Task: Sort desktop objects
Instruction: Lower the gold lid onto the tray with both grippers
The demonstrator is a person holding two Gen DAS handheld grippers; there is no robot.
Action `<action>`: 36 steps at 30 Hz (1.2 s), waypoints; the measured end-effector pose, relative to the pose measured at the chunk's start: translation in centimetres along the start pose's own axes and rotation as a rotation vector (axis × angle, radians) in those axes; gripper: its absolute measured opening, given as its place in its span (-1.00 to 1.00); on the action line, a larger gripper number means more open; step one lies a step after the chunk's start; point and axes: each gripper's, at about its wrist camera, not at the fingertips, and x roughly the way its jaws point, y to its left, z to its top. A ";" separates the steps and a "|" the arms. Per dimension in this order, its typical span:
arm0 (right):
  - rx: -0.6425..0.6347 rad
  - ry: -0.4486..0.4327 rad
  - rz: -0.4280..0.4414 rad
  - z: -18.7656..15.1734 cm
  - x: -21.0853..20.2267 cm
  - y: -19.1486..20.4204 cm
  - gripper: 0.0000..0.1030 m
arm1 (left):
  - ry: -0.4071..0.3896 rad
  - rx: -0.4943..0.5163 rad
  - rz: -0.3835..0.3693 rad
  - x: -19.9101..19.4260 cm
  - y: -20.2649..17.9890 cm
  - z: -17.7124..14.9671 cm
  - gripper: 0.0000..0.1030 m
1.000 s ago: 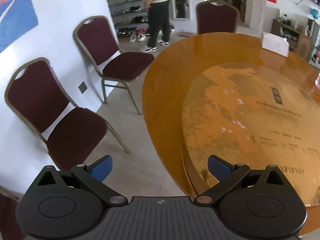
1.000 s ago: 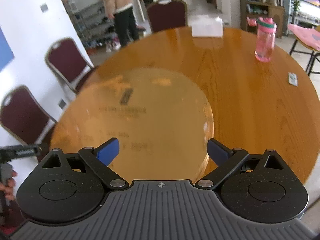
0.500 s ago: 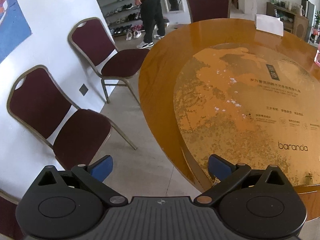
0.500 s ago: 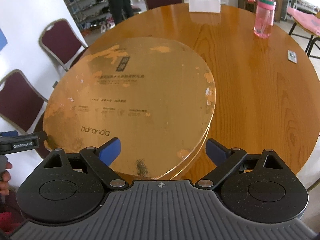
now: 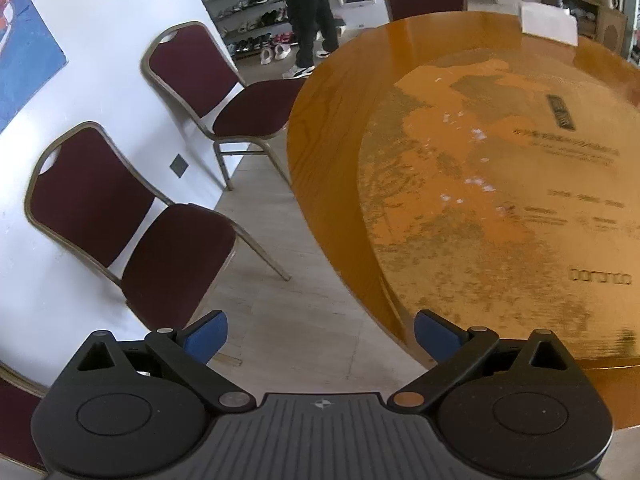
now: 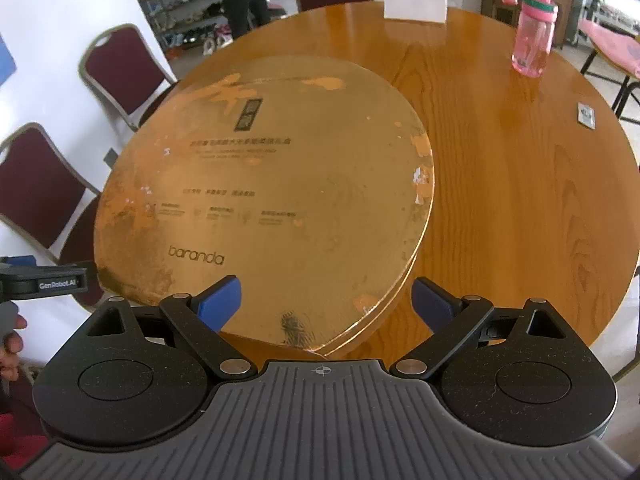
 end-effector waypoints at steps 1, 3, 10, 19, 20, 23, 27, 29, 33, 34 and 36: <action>-0.005 -0.003 -0.002 0.0 -0.1 0.1 0.86 | -0.005 0.001 -0.012 -0.5 -0.1 0.1 0.95; -0.011 -0.005 -0.007 0.0 -0.2 0.2 0.86 | -0.023 0.013 -0.054 -1.7 -0.4 0.4 0.96; -0.026 -0.024 -0.011 0.0 -1.4 0.4 0.86 | -0.093 0.100 -0.222 -6.7 -2.6 2.3 0.99; -0.030 -0.085 -0.026 -0.3 -5.0 0.4 0.90 | -0.104 0.203 -0.294 -9.1 -5.8 1.5 0.99; -0.029 -0.088 -0.028 -0.5 -5.2 0.5 0.90 | -0.099 0.214 -0.297 -9.0 -6.1 1.1 0.99; -0.024 -0.086 -0.029 -1.3 -5.5 0.9 0.91 | -0.081 0.254 -0.315 -8.8 -7.0 0.2 0.99; -0.012 -0.065 -0.039 -1.9 -5.2 0.9 0.90 | -0.081 0.303 -0.314 -8.9 -7.7 -0.7 0.99; -0.002 -0.057 -0.047 -2.0 -5.0 0.8 0.90 | -0.075 0.306 -0.326 -8.8 -7.6 -0.7 0.99; 0.019 -0.051 -0.053 -2.3 -4.9 0.4 0.90 | -0.073 0.325 -0.341 -8.7 -7.9 -0.8 0.99; 0.021 -0.050 -0.055 -2.3 -4.9 0.4 0.90 | -0.072 0.329 -0.343 -8.7 -8.1 -0.7 0.99; 0.025 -0.048 -0.057 -2.4 -4.8 0.3 0.90 | -0.069 0.333 -0.344 -8.6 -8.3 -0.7 0.99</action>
